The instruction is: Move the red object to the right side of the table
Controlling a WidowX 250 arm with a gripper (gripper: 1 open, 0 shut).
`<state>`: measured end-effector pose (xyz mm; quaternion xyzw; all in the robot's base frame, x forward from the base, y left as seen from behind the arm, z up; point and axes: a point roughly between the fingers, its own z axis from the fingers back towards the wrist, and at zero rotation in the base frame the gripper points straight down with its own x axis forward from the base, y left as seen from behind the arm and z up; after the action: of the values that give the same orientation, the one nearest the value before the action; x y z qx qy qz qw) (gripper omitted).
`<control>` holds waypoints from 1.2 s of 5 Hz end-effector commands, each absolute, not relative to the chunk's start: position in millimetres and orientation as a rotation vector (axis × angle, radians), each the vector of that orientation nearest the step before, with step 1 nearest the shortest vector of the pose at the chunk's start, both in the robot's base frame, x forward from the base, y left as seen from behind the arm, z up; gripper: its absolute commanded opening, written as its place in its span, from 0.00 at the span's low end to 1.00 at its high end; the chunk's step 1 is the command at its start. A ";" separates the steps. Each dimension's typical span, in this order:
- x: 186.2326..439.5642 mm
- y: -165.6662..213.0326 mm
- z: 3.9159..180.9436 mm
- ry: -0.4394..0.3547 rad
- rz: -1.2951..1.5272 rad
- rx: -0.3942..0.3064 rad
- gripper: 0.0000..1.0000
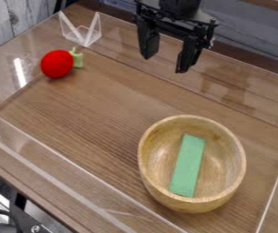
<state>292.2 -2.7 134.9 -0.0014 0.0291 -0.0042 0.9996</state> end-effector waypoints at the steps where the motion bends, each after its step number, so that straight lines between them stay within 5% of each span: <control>1: 291.6 6.1 130.8 0.087 0.031 -0.006 1.00; 3: 264.1 97.9 143.7 0.032 0.036 -0.001 1.00; 6: 238.7 209.1 116.2 -0.026 0.004 0.023 1.00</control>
<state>232.4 202.3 99.0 -0.0105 0.0122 0.0031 0.9999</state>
